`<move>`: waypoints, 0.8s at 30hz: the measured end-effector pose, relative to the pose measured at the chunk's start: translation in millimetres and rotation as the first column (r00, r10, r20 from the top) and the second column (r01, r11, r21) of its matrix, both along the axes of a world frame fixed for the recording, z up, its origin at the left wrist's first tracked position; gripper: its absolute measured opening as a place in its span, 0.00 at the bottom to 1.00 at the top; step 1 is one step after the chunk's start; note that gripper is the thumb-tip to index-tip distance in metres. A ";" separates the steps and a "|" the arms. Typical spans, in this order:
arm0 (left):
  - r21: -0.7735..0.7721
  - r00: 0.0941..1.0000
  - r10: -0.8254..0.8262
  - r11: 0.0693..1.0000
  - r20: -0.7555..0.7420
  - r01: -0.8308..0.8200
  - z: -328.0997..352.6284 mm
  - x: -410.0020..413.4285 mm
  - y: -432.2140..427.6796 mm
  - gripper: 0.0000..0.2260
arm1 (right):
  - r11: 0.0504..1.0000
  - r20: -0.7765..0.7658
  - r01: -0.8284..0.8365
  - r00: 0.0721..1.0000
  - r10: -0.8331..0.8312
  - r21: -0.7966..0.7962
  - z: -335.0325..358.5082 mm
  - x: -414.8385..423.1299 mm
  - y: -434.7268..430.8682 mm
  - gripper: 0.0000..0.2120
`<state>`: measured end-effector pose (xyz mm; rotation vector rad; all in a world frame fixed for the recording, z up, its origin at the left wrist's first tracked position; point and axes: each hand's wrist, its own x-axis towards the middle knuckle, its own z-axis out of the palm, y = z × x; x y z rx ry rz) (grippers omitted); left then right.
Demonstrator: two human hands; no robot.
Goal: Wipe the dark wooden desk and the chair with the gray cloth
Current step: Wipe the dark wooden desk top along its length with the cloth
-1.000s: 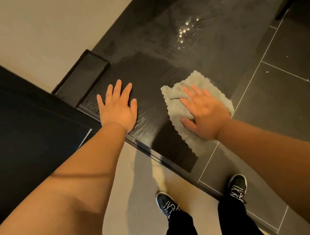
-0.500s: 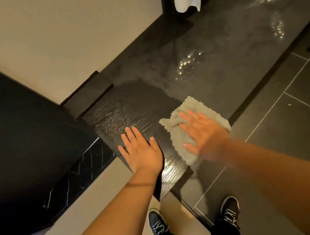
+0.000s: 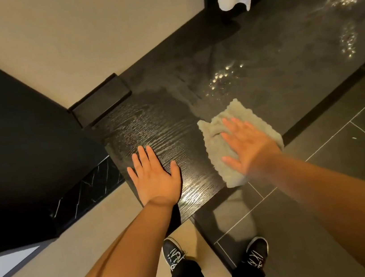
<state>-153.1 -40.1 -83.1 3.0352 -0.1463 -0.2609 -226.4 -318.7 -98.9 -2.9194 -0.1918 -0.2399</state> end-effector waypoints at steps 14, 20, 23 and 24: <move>0.007 1.000 0.021 1.000 0.020 -0.021 -4.7 2.4 0.4 0.38 | 0.993 -0.201 -0.109 0.975 0.097 -0.054 13.5 12.0 0.7 0.34; 0.026 0.999 0.025 0.999 0.030 -0.026 -7.1 2.6 -1.0 0.39 | 0.989 -0.309 0.090 0.943 -0.123 -0.119 20.0 23.4 -26.4 0.37; 0.031 0.999 0.029 0.999 0.019 -0.030 -6.2 3.2 -1.2 0.39 | 0.998 -0.253 0.028 0.967 -0.042 -0.061 14.6 23.0 14.6 0.34; 0.033 0.999 0.032 0.999 0.018 -0.033 -6.1 3.2 -1.5 0.39 | 0.993 -0.324 -0.048 0.946 0.010 -0.109 16.7 23.2 29.3 0.35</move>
